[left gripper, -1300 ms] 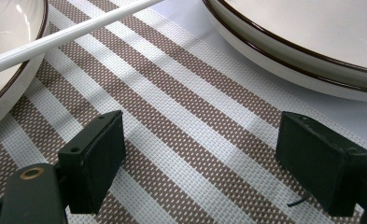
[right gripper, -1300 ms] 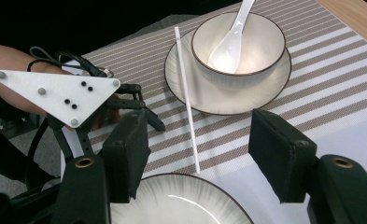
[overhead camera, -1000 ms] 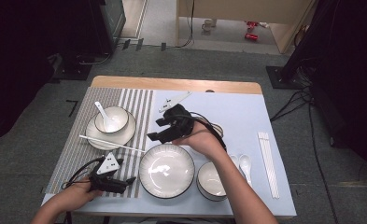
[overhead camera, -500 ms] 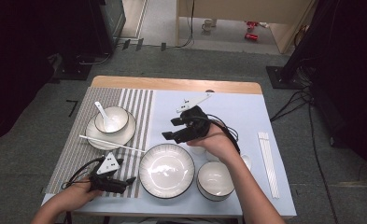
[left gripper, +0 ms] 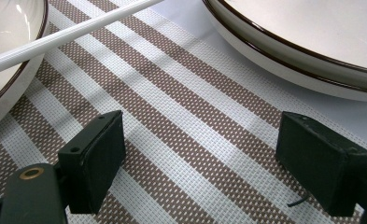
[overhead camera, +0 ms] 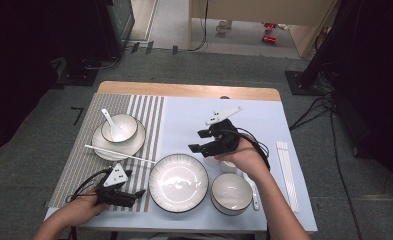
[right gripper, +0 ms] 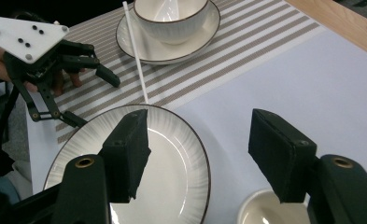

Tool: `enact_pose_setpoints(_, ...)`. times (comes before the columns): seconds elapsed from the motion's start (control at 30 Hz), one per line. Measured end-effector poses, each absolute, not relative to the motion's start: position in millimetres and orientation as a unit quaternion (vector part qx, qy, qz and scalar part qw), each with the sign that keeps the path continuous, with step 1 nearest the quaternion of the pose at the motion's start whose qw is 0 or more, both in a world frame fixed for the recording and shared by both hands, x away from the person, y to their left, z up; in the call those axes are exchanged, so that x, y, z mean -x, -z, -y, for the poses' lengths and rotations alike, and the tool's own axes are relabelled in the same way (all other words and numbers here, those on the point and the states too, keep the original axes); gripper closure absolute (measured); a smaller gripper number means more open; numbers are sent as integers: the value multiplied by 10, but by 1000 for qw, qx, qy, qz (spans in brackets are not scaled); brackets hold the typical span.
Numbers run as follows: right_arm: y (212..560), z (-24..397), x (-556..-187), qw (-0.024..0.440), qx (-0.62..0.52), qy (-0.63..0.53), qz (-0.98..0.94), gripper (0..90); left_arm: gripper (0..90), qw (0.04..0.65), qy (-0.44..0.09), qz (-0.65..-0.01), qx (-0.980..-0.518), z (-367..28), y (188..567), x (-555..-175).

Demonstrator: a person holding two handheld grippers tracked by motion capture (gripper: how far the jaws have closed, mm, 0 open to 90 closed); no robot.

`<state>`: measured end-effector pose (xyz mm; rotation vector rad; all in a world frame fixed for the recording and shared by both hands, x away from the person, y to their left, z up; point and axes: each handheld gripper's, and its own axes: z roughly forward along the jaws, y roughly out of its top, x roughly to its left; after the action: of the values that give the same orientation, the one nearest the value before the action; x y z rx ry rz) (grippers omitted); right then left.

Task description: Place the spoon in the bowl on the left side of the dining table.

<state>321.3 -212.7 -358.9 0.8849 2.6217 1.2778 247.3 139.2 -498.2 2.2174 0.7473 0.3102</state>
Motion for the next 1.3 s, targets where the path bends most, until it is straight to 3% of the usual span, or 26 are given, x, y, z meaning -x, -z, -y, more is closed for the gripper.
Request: enact_pose_setpoints(1.3,3901,3078,-2925,83,-387,-417,-818,382,158,380,-122,-292,-869,-1393,4982,-2474)
